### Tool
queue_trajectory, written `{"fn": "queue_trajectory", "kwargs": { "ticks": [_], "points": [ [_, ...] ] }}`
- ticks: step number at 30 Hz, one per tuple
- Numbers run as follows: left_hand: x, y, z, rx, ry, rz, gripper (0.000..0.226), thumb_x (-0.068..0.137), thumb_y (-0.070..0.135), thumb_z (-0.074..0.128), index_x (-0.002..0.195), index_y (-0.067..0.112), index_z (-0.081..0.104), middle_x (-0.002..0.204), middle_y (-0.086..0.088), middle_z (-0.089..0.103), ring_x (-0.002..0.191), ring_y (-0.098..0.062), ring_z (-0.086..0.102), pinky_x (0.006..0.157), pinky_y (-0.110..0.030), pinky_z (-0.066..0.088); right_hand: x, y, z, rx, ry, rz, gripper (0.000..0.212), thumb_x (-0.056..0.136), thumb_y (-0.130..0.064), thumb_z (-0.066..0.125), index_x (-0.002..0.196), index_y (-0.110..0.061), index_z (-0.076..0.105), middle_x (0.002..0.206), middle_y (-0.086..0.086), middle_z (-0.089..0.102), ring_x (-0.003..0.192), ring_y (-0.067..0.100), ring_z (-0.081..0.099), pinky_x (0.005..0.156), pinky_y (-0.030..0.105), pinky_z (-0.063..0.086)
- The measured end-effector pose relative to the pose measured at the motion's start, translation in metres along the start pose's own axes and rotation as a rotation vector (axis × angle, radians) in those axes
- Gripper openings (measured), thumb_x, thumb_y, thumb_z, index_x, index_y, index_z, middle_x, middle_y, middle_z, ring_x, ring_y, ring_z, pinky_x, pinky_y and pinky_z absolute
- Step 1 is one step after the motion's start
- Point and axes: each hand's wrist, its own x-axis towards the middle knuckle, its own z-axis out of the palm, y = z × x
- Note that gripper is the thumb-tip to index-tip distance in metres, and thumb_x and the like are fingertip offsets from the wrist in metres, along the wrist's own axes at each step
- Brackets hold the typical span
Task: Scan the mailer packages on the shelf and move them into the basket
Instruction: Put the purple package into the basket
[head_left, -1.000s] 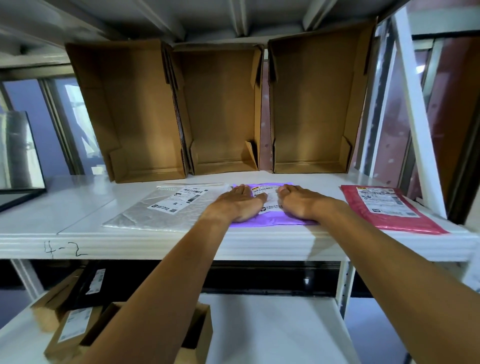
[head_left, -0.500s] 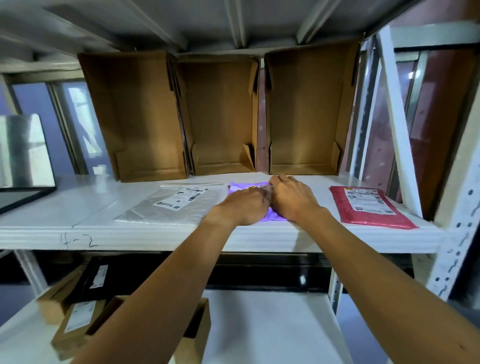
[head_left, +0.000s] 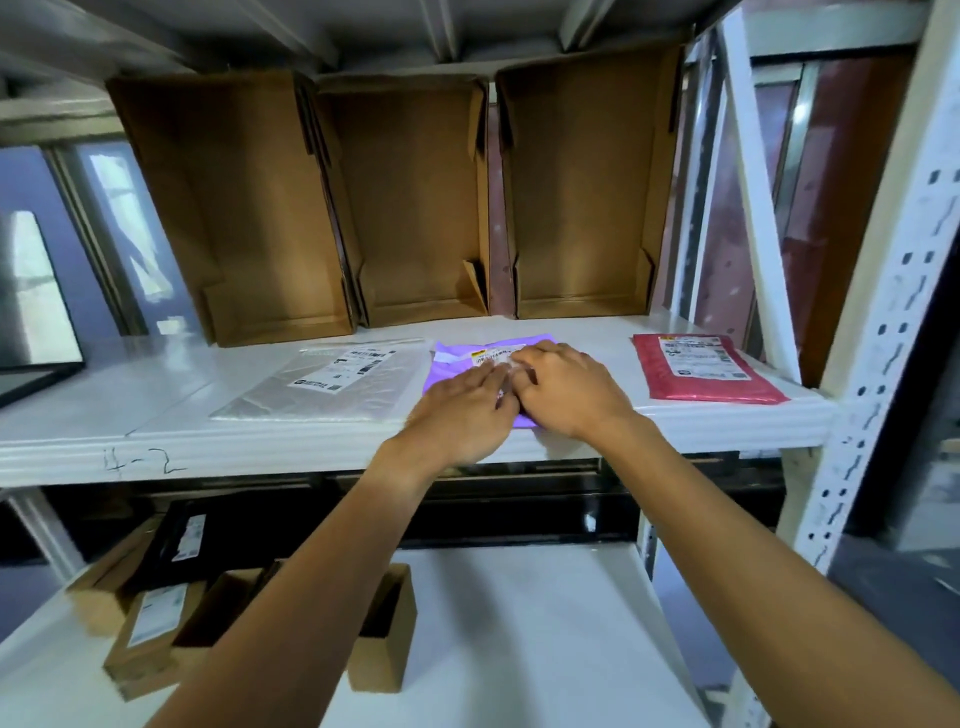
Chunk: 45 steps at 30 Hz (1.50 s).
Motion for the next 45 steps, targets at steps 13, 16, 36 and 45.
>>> {"fn": "queue_trajectory", "kwargs": {
  "ticks": [13,16,36,45],
  "points": [
    [-0.014,0.0,0.015,0.199,0.215,0.051,0.053,0.105,0.034,0.023,0.153,0.014,0.035,0.158,-0.009,0.037,0.144,-0.026,0.036,0.112,-0.043,0.036,0.003,0.0,-0.001,-0.003,-0.336,0.053,0.055,0.106,-0.047,0.014,0.159,-0.031,0.014,0.167,-0.008,0.007,0.153,0.016,0.009,0.121,0.043,0.012],
    [-0.009,-0.003,0.012,0.212,0.073,-0.021,0.063,0.1,0.044,0.011,0.157,0.021,0.022,0.163,-0.011,0.025,0.149,-0.031,0.025,0.116,-0.05,0.027,0.003,-0.002,-0.002,0.0,-0.365,0.072,0.056,0.106,-0.048,0.013,0.159,-0.033,0.01,0.167,-0.009,0.003,0.154,0.016,0.004,0.122,0.043,0.009],
    [-0.095,-0.012,0.024,-0.573,0.732,-0.3,0.012,0.088,0.032,0.068,0.083,0.02,0.068,0.077,0.008,0.068,0.075,-0.013,0.063,0.071,-0.033,0.052,-0.059,-0.012,-0.027,0.137,-0.212,0.05,0.048,0.105,-0.035,0.036,0.152,-0.024,0.035,0.158,0.0,0.032,0.137,0.022,0.037,0.107,0.039,0.038],
    [-0.11,-0.01,0.035,-1.511,0.187,-0.404,0.019,0.097,0.024,0.063,0.109,0.011,0.071,0.105,-0.006,0.077,0.095,-0.022,0.074,0.089,-0.041,0.057,-0.092,-0.005,-0.018,0.375,-0.018,0.036,0.043,0.101,-0.024,0.048,0.144,-0.026,0.05,0.154,-0.006,0.041,0.135,0.016,0.041,0.105,0.033,0.039]
  ]
}}
